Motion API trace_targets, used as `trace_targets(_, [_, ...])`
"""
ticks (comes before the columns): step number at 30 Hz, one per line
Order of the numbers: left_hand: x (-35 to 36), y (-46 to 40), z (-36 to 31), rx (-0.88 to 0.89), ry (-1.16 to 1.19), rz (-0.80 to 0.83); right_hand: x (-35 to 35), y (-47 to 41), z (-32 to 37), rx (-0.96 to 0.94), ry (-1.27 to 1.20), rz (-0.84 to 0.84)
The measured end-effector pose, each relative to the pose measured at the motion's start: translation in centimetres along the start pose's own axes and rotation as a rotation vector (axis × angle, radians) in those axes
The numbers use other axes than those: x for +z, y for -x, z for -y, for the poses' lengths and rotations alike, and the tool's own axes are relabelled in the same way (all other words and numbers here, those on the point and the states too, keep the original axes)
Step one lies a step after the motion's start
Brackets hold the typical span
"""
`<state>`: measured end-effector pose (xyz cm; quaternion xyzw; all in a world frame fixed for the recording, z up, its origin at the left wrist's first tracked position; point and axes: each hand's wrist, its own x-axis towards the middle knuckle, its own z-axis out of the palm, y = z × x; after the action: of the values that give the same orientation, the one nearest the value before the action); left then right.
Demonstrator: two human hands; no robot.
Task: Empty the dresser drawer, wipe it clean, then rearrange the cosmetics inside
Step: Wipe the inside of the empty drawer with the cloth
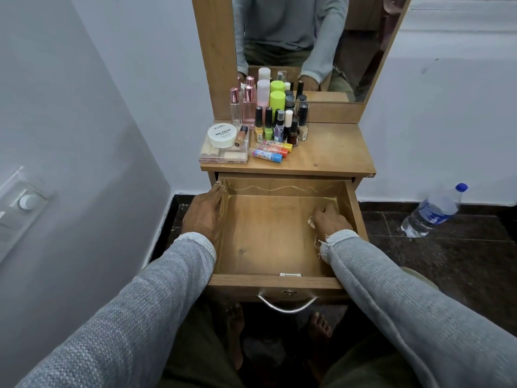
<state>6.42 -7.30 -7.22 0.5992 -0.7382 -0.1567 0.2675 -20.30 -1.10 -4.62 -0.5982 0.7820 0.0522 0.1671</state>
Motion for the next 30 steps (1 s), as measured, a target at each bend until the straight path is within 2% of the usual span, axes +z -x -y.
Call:
trace_targets(6, [-0.2, 0.1, 0.2, 0.041, 0.075, -0.034, -0.6, -1.6, 0.6, -0.049, -0.088, -0.028])
trace_targets(11, [-0.3, 0.4, 0.1, 0.019, 0.143, -0.062, 0.0, -1.7, 5.1, -0.106, -0.702, -0.144])
trace_targets(16, [-0.3, 0.3, 0.3, 0.002, 0.191, -0.064, 0.7, -2.7, 11.6, -0.164, -1.021, -0.127])
trace_targets(23, [-0.1, 0.1, 0.4, -0.052, 0.192, -0.058, 3.0, -4.2, 14.7, -0.199, -1.163, -0.035])
trace_targets(28, [0.1, 0.1, 0.4, -0.087, 0.212, -0.037, 4.1, -2.8, 12.4, -0.378, -1.112, 0.137])
trace_targets(30, [0.1, 0.2, 0.4, -0.106, 0.214, -0.032, 4.4, -2.7, 12.4, -0.416, -1.095, 0.116])
